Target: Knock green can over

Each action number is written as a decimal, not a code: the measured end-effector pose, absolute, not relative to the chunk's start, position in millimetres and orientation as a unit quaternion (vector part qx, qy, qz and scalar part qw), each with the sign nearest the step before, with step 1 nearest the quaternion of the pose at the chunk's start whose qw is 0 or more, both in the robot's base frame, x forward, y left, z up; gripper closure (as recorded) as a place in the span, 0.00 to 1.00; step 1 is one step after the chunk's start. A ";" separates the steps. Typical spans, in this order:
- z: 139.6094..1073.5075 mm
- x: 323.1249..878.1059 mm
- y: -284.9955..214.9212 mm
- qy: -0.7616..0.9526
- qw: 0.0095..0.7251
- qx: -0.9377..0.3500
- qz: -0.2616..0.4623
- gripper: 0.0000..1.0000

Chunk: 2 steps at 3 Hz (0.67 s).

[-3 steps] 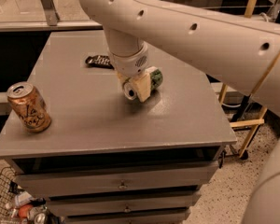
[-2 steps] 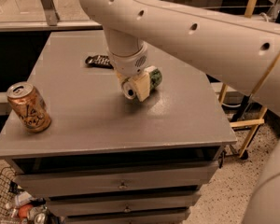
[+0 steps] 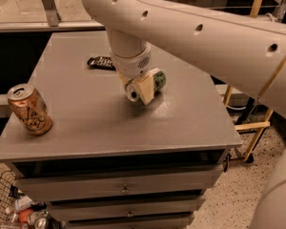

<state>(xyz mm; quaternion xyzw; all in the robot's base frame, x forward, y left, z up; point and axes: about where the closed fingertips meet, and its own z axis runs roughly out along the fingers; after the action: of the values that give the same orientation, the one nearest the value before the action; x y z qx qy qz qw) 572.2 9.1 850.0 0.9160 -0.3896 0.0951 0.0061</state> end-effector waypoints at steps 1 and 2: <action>850.3 573.3 9.7 -0.390 0.003 0.916 0.097 0.00; 850.2 573.3 9.8 -0.390 0.003 0.916 0.097 0.00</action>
Offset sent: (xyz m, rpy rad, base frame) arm 0.0008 -0.0111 0.0323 0.0605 -0.0030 -0.0545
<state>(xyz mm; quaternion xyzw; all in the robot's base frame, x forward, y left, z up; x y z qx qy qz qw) 573.3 9.8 850.2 0.9159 -0.3895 0.0970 0.0027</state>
